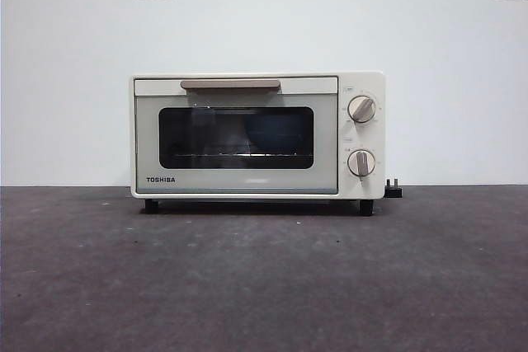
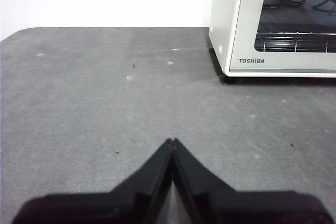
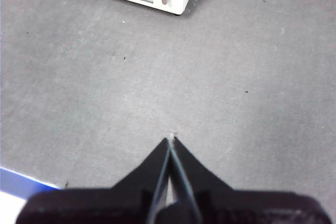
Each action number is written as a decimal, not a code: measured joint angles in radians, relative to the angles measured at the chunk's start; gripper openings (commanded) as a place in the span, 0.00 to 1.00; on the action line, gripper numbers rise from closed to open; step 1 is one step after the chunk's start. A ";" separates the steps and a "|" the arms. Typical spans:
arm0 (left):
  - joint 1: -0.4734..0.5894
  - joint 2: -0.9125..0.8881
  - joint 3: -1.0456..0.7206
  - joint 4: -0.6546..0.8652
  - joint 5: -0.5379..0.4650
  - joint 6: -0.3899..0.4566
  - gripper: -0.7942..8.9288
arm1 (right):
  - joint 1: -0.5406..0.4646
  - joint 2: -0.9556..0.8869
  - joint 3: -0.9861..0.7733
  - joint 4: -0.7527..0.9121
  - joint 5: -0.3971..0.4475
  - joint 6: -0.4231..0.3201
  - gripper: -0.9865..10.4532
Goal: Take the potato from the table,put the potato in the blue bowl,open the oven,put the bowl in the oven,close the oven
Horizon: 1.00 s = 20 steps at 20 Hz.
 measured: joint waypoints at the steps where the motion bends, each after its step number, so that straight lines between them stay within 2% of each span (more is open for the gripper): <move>1: 0.000 0.000 0.000 0.000 0.001 -0.002 0.08 | 0.000 0.000 0.000 0.000 0.000 0.000 0.09; 13: 0.000 0.032 0.000 0.000 0.003 -0.008 0.08 | -0.005 0.000 0.000 0.000 0.004 0.000 0.09; 15: 0.000 0.036 0.000 0.000 0.003 -0.008 0.08 | -0.060 -0.011 0.000 0.000 0.011 -0.006 0.09; 17: 0.000 0.042 0.000 0.000 0.003 -0.008 0.08 | -0.162 -0.046 -0.004 0.005 0.011 -0.039 0.09; 20: 0.000 0.049 0.000 0.000 0.003 -0.008 0.08 | -0.383 -0.138 -0.097 0.193 0.013 -0.070 0.09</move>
